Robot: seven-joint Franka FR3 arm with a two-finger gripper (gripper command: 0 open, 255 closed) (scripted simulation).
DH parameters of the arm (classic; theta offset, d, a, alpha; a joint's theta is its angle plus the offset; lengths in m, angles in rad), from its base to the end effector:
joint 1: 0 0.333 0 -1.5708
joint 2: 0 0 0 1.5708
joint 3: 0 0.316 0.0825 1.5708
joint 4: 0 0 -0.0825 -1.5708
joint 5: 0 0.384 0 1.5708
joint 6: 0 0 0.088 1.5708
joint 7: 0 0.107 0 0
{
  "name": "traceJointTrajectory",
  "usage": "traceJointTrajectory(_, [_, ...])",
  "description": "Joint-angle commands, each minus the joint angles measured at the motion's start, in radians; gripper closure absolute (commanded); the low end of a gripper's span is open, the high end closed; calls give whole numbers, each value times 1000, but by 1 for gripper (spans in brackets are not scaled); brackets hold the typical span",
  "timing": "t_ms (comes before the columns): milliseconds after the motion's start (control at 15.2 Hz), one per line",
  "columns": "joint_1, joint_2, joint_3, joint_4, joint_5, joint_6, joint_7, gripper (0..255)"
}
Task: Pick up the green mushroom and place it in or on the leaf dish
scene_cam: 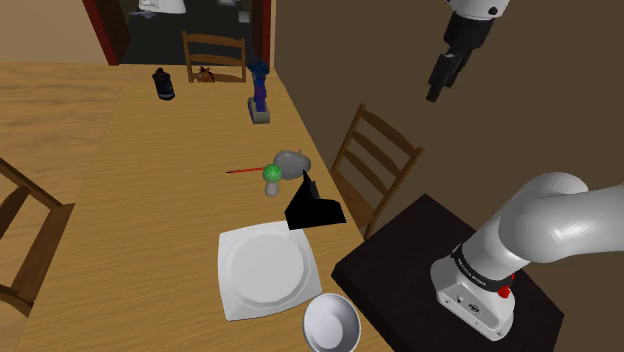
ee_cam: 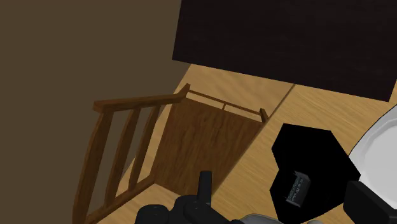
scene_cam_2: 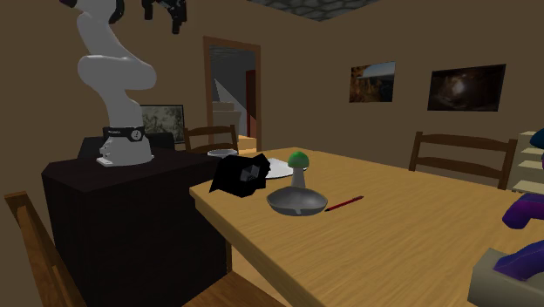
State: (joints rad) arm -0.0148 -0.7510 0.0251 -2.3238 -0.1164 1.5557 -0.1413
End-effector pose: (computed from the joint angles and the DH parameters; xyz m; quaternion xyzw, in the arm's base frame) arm 0.3151 -0.0070 0.5944 0.9952 0.0718 -0.0132 0.0660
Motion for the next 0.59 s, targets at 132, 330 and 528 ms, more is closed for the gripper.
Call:
traceJointTrajectory(132, [9, 58, 4, -5, 12, 51, 3, 0])
traceJointTrajectory(330, [21, 152, 10, -3, 28, 125, 5, 0])
traceJointTrajectory(528, [34, 251, 17, 10, 45, 194, 6, 0])
